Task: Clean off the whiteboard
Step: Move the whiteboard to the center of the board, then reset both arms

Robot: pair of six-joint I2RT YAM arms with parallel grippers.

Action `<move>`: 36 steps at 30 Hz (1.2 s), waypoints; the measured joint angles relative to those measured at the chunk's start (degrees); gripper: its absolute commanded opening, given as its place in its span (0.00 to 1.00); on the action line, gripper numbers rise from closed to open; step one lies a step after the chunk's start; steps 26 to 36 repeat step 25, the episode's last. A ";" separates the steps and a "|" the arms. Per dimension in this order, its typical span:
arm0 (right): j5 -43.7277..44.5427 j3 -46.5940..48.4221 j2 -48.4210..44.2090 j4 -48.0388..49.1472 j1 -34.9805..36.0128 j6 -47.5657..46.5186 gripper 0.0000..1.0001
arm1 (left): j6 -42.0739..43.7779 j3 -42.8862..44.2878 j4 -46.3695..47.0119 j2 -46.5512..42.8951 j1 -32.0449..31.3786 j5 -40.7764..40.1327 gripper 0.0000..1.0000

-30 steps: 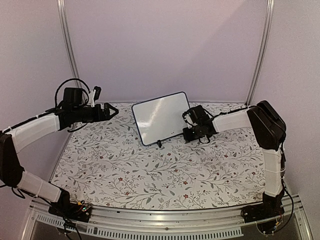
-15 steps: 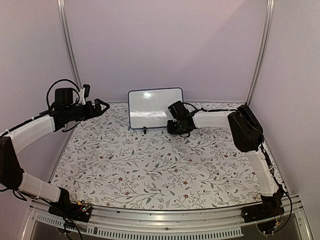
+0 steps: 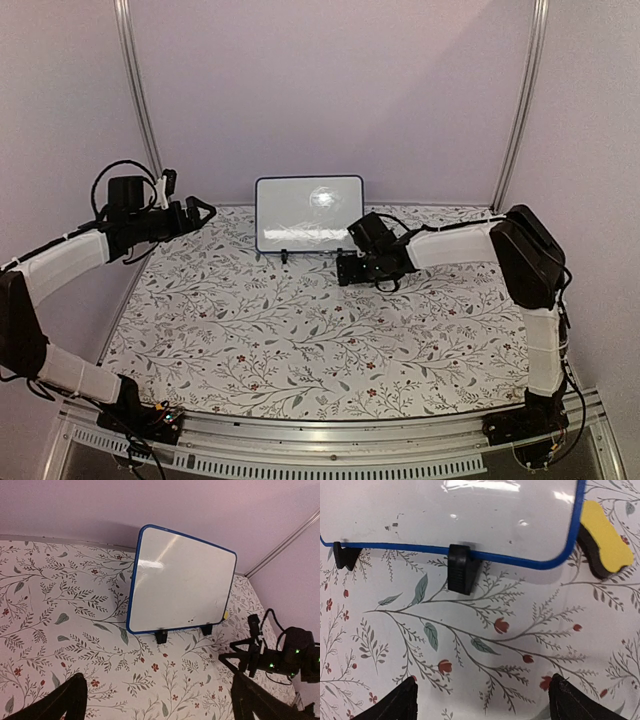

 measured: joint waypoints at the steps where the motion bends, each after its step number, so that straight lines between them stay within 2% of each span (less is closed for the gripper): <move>1: 0.63 -3.48 -3.21 0.39 0.17 -0.87 0.99 | -0.17 0.00 0.00 0.20 0.09 0.00 1.00; 5: 4.26 -12.81 -16.00 1.66 0.28 -6.01 0.99 | -0.94 -0.07 0.20 0.90 0.46 0.15 1.00; 12: 4.33 -14.56 -29.18 5.55 -1.55 -13.16 0.99 | -1.01 0.26 -0.15 2.16 0.94 1.60 1.00; 20: -2.73 -17.73 -32.09 6.75 -2.05 -15.23 0.99 | -0.83 0.72 -1.18 4.35 0.94 2.91 1.00; 25: -3.52 -23.74 -39.65 8.13 -2.05 -15.93 0.99 | -0.72 0.72 -1.16 4.07 0.94 3.19 1.00; 36: -3.52 -23.74 -39.65 8.13 -2.05 -15.93 0.99 | -0.72 0.72 -1.16 4.07 0.94 3.19 1.00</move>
